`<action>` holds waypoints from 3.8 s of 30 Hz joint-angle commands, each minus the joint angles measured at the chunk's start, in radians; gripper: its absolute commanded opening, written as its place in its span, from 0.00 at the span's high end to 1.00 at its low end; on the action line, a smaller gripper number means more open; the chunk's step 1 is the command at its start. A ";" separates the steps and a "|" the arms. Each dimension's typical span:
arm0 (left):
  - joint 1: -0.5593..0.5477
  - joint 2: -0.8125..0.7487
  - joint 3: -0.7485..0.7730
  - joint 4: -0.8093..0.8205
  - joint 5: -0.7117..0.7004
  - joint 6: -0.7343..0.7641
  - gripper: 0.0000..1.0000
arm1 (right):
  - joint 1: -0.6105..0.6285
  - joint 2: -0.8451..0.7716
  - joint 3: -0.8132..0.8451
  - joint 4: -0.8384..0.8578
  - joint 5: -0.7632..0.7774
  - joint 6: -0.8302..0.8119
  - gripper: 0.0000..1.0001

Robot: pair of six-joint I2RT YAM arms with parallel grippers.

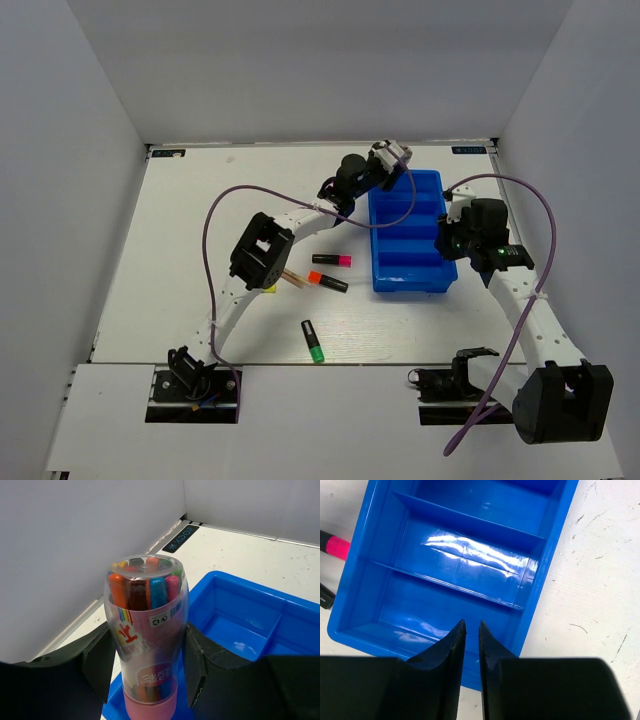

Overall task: Sort the stationery into containers
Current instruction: Place the stationery in the storage box, then pick up the stationery from the center of the board.

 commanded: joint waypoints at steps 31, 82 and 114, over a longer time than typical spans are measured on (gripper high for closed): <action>-0.055 -0.424 -0.276 0.037 -0.067 -0.144 0.26 | -0.005 -0.033 -0.011 0.021 -0.072 -0.021 0.16; 0.246 -0.374 -0.226 -1.339 -0.121 0.153 0.30 | 0.026 0.095 0.093 -0.178 -0.368 -0.130 0.36; 0.059 -0.758 -0.428 -0.848 0.134 -0.055 1.00 | 0.020 0.023 0.061 -0.138 -0.296 -0.139 1.00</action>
